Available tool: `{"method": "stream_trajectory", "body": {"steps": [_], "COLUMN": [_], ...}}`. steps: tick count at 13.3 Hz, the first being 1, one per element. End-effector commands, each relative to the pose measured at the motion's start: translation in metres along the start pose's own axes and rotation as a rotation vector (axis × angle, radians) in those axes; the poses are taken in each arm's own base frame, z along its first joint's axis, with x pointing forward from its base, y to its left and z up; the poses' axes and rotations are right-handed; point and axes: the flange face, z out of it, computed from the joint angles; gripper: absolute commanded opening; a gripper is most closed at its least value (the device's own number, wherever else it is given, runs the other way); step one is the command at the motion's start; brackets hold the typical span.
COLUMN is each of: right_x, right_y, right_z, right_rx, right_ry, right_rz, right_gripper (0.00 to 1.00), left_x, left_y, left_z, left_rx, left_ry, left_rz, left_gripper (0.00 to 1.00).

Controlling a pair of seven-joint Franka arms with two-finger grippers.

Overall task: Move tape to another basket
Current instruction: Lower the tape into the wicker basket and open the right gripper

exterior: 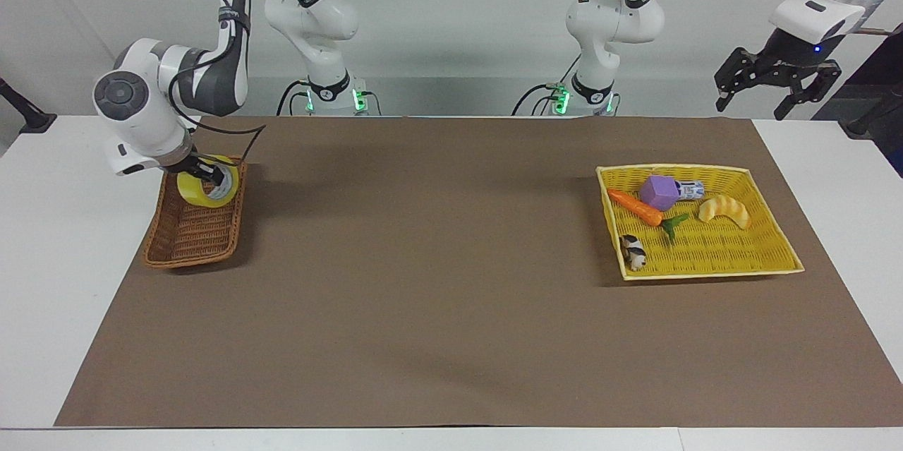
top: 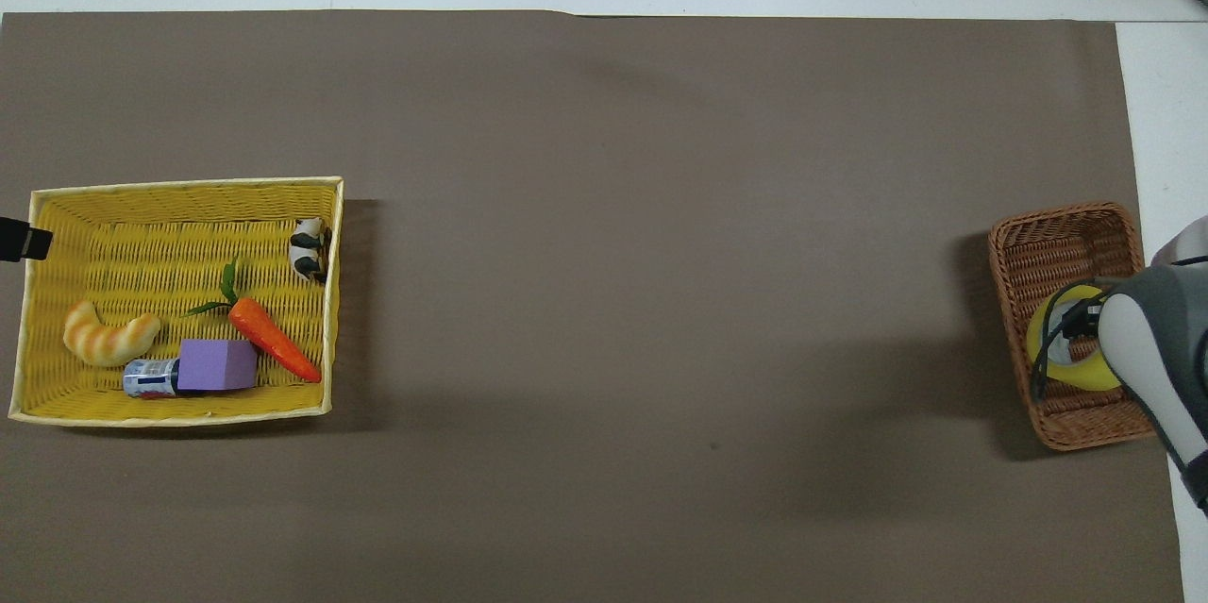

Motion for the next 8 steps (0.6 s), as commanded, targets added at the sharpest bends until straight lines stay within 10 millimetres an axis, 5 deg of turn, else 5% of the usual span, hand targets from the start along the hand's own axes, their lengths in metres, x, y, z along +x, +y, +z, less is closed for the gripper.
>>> {"method": "stream_trajectory", "body": {"steps": [1,3,8], "right_x": [-0.016,-0.019,-0.014], "right_y": [0.006,0.012,0.013], "right_z": [0.023,0.028,0.014], "right_rx": [-0.065,-0.126,-0.166], "right_ry": [0.015,0.01,0.022], "right_rz": [-0.062,-0.11,-0.127], "right_gripper": [0.59,1.0,1.0], "left_x": [-0.004,-0.004,-0.004], "left_y": [0.0,-0.002,-0.002], "left_z": [-0.004,-0.004,-0.004], "left_rx": [0.016,0.016,0.016], "left_ry": [-0.002,-0.002,-0.002], "left_rz": [0.013,0.01,0.009], "left_gripper": [1.0,1.0,1.0]}}
